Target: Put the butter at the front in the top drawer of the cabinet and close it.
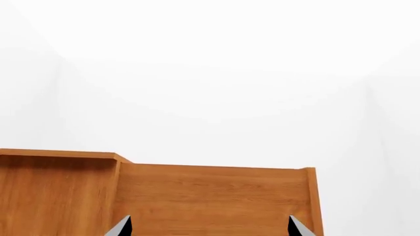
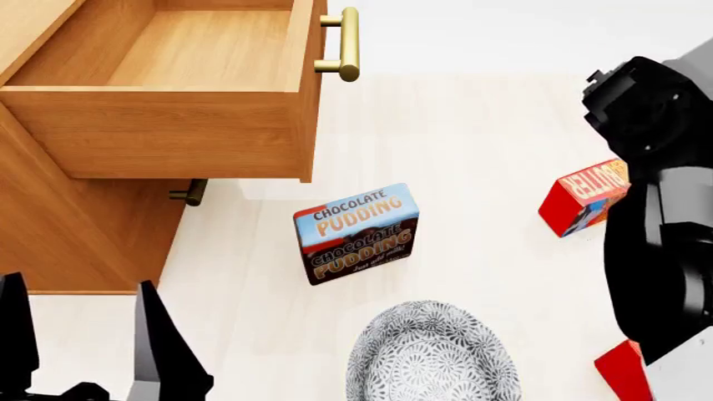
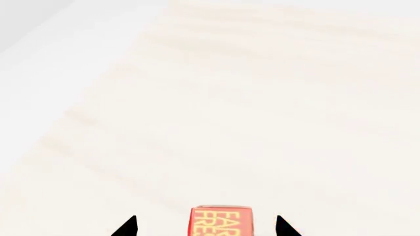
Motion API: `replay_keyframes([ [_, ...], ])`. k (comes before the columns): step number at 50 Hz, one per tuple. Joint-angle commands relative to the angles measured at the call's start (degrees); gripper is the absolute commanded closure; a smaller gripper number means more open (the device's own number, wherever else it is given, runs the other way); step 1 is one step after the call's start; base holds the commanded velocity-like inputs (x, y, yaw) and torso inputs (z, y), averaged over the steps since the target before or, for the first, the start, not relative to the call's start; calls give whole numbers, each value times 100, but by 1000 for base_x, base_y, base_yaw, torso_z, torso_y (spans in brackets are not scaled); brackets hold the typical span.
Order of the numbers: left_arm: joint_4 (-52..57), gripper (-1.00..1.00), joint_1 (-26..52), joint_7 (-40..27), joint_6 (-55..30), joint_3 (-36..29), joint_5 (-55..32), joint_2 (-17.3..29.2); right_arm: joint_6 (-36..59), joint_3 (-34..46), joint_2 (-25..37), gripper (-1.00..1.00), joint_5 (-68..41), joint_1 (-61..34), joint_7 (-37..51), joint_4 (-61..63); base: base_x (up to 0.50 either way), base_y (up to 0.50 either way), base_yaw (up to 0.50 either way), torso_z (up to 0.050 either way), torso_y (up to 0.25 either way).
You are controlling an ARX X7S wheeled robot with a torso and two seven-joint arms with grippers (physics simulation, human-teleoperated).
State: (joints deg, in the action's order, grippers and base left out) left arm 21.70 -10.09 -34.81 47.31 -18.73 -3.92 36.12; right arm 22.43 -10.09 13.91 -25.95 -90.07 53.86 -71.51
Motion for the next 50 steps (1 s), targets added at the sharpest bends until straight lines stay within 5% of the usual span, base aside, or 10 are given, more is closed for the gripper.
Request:
replay_keyframes([
  [1, 5, -100, -14, 1, -26, 0, 33, -16, -150, -270, 15, -100, 232, 1, -192, -340, 0, 0, 0, 0, 0],
  [50, 61, -100, 3, 37, -197, -35, 91, -37, -79, -2722, -162, -100, 2336, 290, -719, -347, 0, 0, 0, 0, 0],
])
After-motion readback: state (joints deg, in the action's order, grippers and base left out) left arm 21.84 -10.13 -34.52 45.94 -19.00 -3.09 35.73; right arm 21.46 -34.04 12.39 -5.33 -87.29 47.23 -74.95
